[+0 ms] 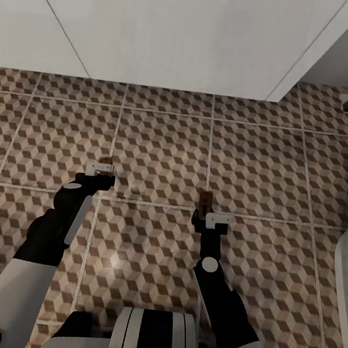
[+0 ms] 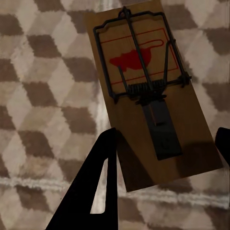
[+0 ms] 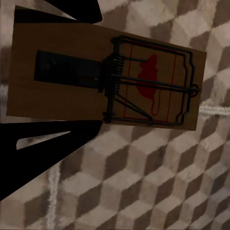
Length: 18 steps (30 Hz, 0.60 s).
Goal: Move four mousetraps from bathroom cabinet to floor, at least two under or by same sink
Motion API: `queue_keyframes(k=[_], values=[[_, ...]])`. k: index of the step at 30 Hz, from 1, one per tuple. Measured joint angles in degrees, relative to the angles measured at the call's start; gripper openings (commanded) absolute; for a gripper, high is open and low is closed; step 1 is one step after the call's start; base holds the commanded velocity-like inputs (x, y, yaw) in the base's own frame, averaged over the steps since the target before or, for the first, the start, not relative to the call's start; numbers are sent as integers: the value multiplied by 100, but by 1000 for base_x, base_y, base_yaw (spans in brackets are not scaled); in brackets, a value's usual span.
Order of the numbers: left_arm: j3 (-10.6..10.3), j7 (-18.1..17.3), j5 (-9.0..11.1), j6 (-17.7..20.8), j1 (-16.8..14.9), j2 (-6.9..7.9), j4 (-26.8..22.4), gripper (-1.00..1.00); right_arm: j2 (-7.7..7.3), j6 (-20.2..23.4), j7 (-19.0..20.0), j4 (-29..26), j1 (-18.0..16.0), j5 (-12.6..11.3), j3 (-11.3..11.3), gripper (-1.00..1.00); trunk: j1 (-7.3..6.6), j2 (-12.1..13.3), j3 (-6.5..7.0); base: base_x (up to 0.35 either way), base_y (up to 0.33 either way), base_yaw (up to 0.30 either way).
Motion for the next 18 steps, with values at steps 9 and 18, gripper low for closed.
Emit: queue_keyframes(k=[9,18], values=[[2,0,0,0,0,-1,-2,-100,0,0,0,6,0,0,0,-100,-1,0,0,231,104,0],[-1,0,0,0,0,-1,0,-100,0,-5,23,9,0,7,3,-100,2,0,0,80,34,0]])
